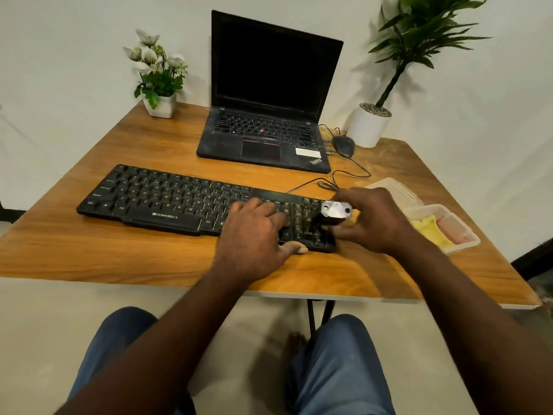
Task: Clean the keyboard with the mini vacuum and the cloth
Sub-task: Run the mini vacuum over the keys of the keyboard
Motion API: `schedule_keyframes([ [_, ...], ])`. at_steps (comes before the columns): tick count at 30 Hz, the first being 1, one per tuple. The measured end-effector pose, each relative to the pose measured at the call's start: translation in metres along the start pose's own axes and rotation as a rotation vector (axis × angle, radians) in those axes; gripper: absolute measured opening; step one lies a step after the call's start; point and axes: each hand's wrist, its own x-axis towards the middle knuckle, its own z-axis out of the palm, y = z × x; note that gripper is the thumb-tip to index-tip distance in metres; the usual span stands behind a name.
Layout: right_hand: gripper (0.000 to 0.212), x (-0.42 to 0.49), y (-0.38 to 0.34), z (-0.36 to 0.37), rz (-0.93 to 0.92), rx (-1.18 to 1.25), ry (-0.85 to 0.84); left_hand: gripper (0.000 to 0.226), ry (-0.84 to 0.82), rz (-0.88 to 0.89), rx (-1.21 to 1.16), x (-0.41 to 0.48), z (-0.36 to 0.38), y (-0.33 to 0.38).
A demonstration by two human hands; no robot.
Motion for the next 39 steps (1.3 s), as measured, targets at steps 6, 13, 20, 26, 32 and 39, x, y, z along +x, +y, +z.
schedule_keyframes([
  [6, 0.029, -0.013, -0.002, -0.006, 0.014, 0.029, 0.076, 0.07, 0.003, -0.007, -0.028, 0.0, 0.001, -0.001],
  [13, 0.035, 0.009, -0.033, 0.017, -0.037, 0.005, 0.018, 0.06, 0.035, -0.087, -0.163, -0.002, -0.003, 0.001],
  [20, 0.032, -0.032, 0.011, -0.011, 0.078, -0.008, 0.038, 0.064, 0.039, -0.108, -0.197, -0.002, -0.002, 0.001],
  [26, 0.031, -0.018, -0.028, 0.004, -0.005, 0.1, 0.123, 0.064, 0.05, -0.114, -0.228, -0.004, -0.001, 0.0],
  [32, 0.036, -0.01, -0.044, 0.015, -0.059, 0.018, 0.019, 0.061, 0.069, -0.109, -0.238, -0.007, 0.0, -0.001],
  [39, 0.032, -0.055, 0.0, -0.015, 0.166, 0.024, 0.083, 0.06, 0.044, -0.111, -0.219, -0.005, 0.003, -0.002],
])
